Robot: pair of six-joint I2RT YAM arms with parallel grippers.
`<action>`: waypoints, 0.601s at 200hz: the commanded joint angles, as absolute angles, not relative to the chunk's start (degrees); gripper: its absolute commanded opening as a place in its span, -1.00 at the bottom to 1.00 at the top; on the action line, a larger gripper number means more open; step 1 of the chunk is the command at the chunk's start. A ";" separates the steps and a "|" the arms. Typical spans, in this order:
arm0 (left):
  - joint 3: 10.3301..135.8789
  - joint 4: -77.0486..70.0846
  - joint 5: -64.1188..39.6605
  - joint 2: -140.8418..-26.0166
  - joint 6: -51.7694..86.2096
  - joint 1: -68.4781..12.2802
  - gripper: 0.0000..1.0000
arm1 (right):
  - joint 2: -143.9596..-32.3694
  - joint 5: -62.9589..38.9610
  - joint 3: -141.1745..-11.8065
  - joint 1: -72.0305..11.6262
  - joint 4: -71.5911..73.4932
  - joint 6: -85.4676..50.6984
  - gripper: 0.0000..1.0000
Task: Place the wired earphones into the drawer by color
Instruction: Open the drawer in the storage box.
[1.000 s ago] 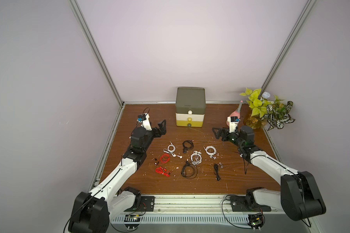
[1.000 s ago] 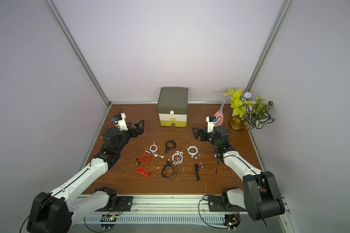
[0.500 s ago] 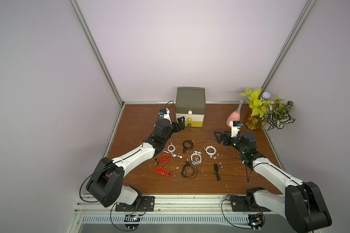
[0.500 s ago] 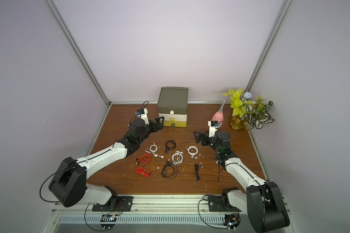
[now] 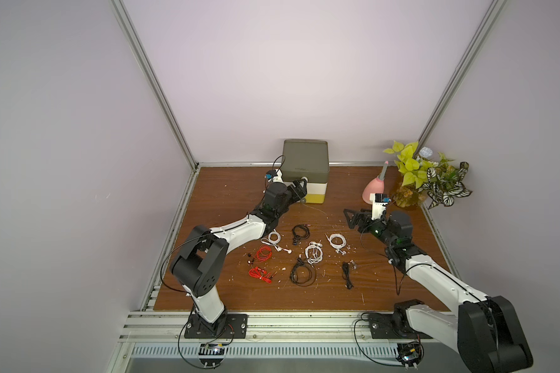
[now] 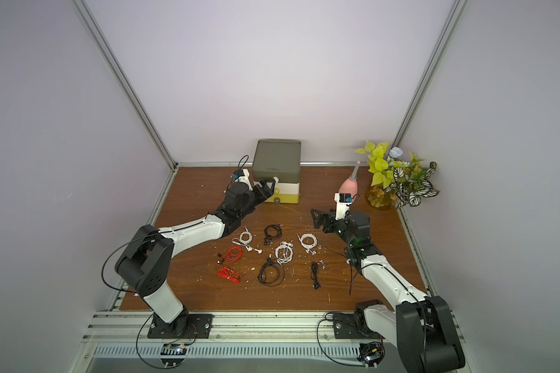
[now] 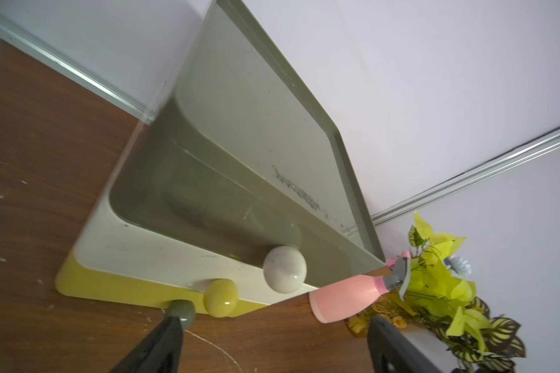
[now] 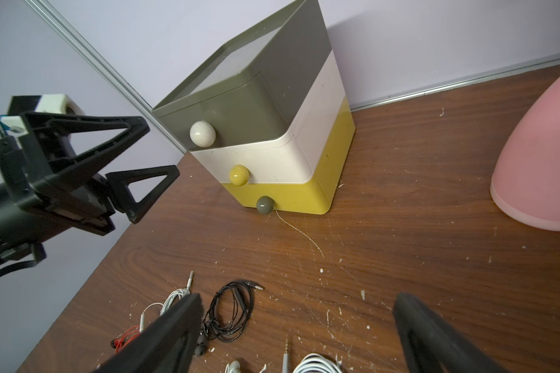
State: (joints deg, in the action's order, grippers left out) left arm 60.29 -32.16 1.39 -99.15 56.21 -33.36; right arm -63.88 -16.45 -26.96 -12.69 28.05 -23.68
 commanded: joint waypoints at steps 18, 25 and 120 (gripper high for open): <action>63.10 -36.31 -0.34 -102.44 61.56 -34.10 0.52 | -62.23 -15.29 -26.03 -12.80 31.28 -23.95 0.99; 63.11 -37.12 -0.35 -102.91 62.22 -34.14 0.48 | -62.07 -15.28 -25.93 -12.78 31.45 -23.91 0.98; 66.36 -40.82 1.37 -108.70 64.23 -34.16 0.18 | -61.79 -14.69 -25.23 -12.78 32.43 -24.08 0.98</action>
